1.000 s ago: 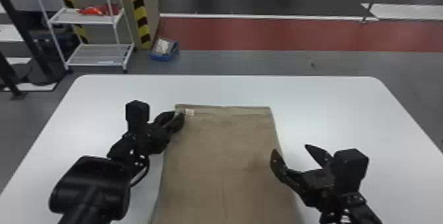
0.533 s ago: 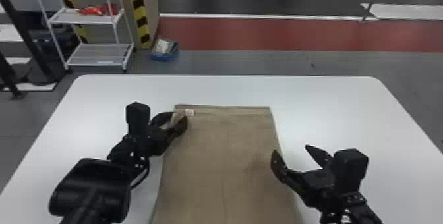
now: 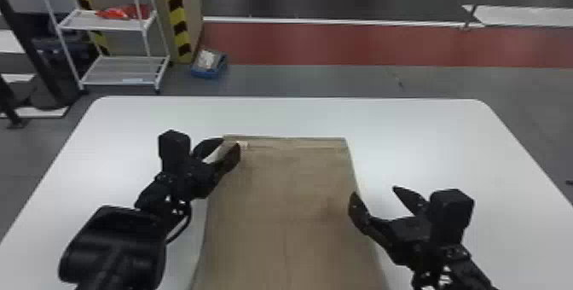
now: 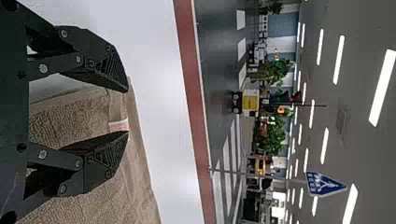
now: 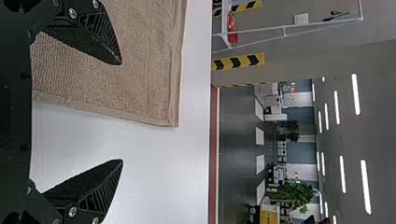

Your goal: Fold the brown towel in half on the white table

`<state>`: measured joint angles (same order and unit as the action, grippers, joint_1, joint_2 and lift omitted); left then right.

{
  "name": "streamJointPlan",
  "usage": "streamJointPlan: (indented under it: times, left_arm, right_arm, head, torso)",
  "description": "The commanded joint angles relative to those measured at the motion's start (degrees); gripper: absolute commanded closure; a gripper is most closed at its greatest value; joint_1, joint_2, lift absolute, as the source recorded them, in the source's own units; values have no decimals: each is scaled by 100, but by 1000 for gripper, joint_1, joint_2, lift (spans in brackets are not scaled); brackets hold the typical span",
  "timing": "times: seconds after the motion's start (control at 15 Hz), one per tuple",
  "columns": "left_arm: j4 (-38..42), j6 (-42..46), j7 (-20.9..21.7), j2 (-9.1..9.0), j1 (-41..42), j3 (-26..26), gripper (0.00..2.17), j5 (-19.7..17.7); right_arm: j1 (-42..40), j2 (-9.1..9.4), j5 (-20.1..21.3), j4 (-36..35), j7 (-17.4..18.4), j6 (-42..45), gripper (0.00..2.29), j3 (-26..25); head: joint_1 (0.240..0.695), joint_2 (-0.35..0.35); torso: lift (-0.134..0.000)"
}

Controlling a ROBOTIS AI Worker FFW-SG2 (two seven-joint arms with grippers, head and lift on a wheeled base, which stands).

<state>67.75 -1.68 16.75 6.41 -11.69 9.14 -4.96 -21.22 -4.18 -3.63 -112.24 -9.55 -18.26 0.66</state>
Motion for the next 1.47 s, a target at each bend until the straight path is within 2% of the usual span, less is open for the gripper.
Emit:
streamJointPlan:
  times: [0.0, 0.13, 0.2, 0.27, 1.13, 1.27, 1.4]
  left_arm:
    - [1, -21, 4, 0, 0, 17, 765, 30]
    - [1, -109, -32, -17, -35, 26, 836, 56]
    - [-7, -109, -58, -26, -61, 26, 549, 56]
    - [-7, -109, -67, -9, -70, 26, 502, 65]
    - [-438, -303, -23, 0, -369, 8, 515, 223]
    - [-447, -303, -67, 0, -369, 8, 637, 232]
    - [-438, -303, -67, 0, -369, 0, 637, 232]
  right_arm:
    - [22, -4, -6, 0, -3, -33, 144, -31]
    - [22, -4, -15, 0, -12, -33, 144, -31]
    - [22, -4, -15, 0, -21, -33, 144, -31]
    - [22, -4, -15, 0, -29, -16, 144, -31]
    - [4, 5, -50, 18, -56, 72, 144, -31]
    - [-5, 5, -59, 18, -56, 72, 144, -31]
    - [4, -4, -68, 18, -56, 72, 144, -40]
  head:
    - [695, -52]
    - [695, -54]
    - [695, -56]
    - [695, -56]
    - [695, -43]
    - [695, -42]
    - [695, -40]
  torso:
    - [-123]
    - [-123]
    - [-123]
    - [-123]
    - [-123]
    - [-123]
    - [-123]
